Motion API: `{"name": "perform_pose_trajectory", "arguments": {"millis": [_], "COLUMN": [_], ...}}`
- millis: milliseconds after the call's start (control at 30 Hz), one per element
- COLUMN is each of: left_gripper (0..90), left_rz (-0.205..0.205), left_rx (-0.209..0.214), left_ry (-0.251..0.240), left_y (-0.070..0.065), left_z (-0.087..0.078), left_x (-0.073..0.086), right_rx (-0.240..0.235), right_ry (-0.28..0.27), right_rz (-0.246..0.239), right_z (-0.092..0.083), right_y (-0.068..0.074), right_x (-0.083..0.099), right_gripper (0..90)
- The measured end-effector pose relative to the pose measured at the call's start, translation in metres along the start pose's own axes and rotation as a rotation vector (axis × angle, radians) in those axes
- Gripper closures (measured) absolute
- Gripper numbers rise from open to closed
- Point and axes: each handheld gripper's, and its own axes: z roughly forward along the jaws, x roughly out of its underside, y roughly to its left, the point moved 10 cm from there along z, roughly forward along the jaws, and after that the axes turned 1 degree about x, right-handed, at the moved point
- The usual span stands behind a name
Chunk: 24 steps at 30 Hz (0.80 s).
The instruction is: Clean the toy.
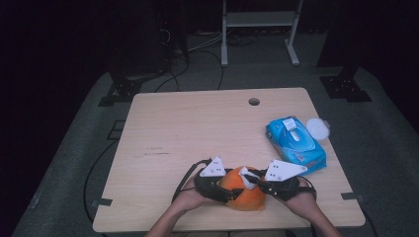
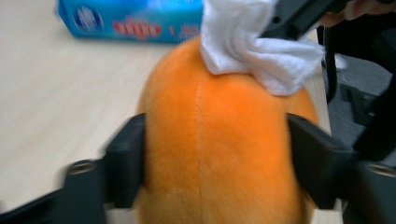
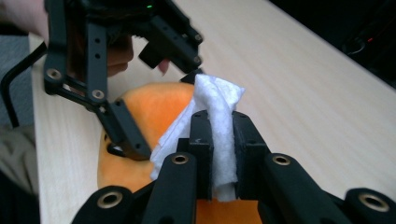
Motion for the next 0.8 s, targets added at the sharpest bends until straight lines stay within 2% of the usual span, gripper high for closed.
{"name": "perform_pose_trajectory", "arguments": {"millis": [33, 67, 100, 133, 167, 200, 233, 267, 300, 333, 367, 400, 467, 500, 567, 667, 700, 733, 767, 800], "left_gripper": [36.7, 37.2, 37.2, 37.1, 37.0, 36.7, 36.7, 35.2, 35.2, 35.2, 34.8, 34.0, 32.8, 32.8, 27.0, 11.8, 11.8, 12.8, 16.6, 21.2], "left_rz": [0.032, 0.118, 0.152, 0.152, 0.218, 0.218, 0.237, 0.216, 0.216, 0.188, 0.177, 0.155, 0.149, 0.140, 0.108, 0.044, 0.027, 0.025, 0.025, 0.039], "left_rx": [-0.024, -0.098, -0.115, -0.115, -0.136, -0.136, -0.133, -0.119, -0.119, -0.110, -0.105, -0.101, -0.095, -0.088, -0.075, -0.061, -0.059, -0.061, -0.061, -0.069], "left_ry": [-0.024, -0.070, -0.080, -0.080, -0.053, -0.053, -0.029, -0.031, -0.031, -0.041, -0.044, -0.047, -0.049, -0.052, -0.050, -0.018, -0.015, -0.012, -0.012, -0.013], "left_y": [0.001, 0.006, 0.007, 0.007, 0.008, 0.008, 0.008, 0.010, 0.010, 0.012, 0.014, 0.016, 0.017, 0.017, 0.017, 0.020, 0.021, 0.022, 0.022, 0.022], "left_z": [-0.002, -0.006, -0.006, -0.006, -0.005, -0.005, -0.002, 0.000, 0.000, -0.001, -0.002, -0.005, -0.006, -0.006, -0.006, -0.006, -0.006, -0.005, -0.005, -0.006], "left_x": [-0.005, -0.015, -0.017, -0.017, -0.012, -0.012, -0.006, 0.003, 0.003, 0.006, 0.008, 0.010, 0.012, 0.013, 0.013, 0.009, 0.009, 0.011, 0.011, 0.014], "right_rx": [0.005, 0.025, 0.031, 0.037, 0.035, 0.035, 0.034, 0.035, 0.035, 0.041, 0.041, 0.064, 0.087, 0.087, 0.083, 0.074, 0.074, 0.051, 0.051, 0.045], "right_ry": [-0.021, -0.062, -0.074, -0.084, -0.088, -0.088, -0.077, -0.031, -0.031, -0.028, -0.021, -0.011, -0.008, -0.008, -0.010, -0.009, -0.009, -0.023, -0.023, -0.019], "right_rz": [0.007, 0.001, 0.000, -0.002, -0.003, -0.003, -0.010, -0.036, -0.036, -0.045, -0.036, -0.023, 0.005, 0.005, 0.040, 0.038, 0.038, 0.044, 0.044, 0.017], "right_z": [-0.003, -0.007, -0.007, -0.006, -0.003, -0.003, 0.002, 0.013, 0.013, 0.015, 0.015, 0.009, 0.003, 0.003, 0.001, 0.006, 0.006, 0.009, 0.009, 0.012], "right_y": [-0.001, -0.004, -0.004, -0.004, -0.003, -0.003, -0.001, 0.003, 0.003, 0.002, -0.001, -0.009, -0.018, -0.018, -0.023, -0.016, -0.016, -0.009, -0.009, -0.003], "right_x": [-0.007, -0.019, -0.023, -0.027, -0.029, -0.029, -0.028, -0.018, -0.018, -0.015, -0.010, -0.005, 0.001, 0.001, 0.008, 0.007, 0.007, 0.002, 0.002, 0.000], "right_gripper": [79.5, 79.5, 79.5, 79.5, 79.5, 79.5, 79.4, 79.4, 79.4, 79.5, 79.5, 79.5, 79.5, 79.5, 79.5, 79.5, 79.5, 79.4, 79.4, 79.4]}}
